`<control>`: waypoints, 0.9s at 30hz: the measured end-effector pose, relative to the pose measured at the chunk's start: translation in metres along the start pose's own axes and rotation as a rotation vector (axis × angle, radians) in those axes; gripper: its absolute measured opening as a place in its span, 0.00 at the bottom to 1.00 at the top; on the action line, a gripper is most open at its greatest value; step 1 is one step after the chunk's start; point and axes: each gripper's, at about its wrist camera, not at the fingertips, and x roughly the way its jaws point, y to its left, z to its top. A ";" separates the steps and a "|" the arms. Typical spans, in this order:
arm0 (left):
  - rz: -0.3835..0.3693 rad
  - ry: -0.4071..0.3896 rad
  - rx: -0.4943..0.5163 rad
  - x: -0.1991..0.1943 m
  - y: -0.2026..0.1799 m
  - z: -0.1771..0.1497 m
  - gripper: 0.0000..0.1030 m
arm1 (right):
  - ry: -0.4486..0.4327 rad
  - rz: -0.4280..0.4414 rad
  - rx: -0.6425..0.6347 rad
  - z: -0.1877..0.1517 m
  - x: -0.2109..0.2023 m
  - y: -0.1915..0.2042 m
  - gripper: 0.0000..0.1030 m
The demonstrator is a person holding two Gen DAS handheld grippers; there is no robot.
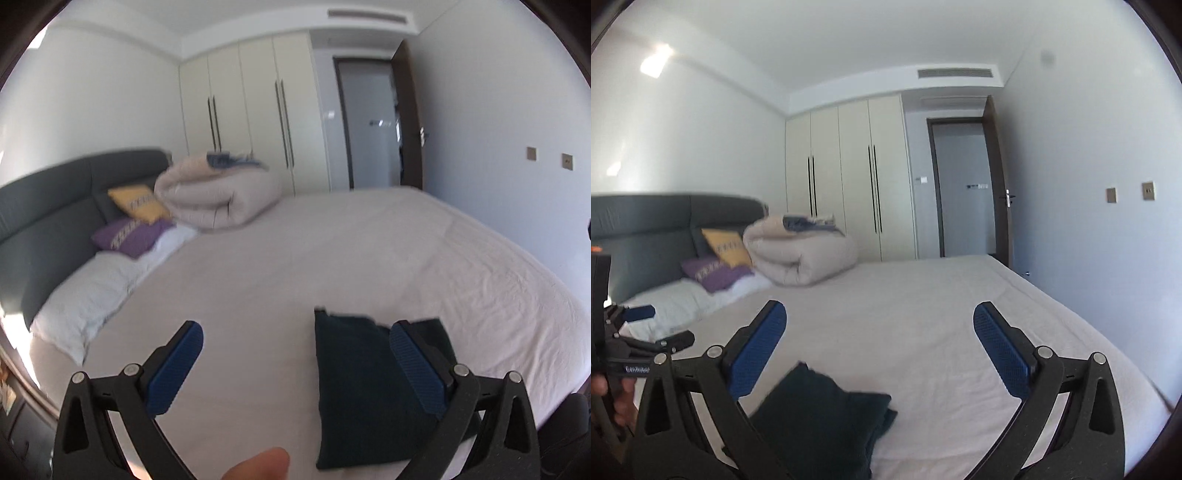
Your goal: Fold small clothes
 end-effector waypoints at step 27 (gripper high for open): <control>-0.057 0.339 -0.078 0.061 0.000 -0.090 1.00 | 0.562 -0.054 0.105 -0.139 0.083 0.058 1.00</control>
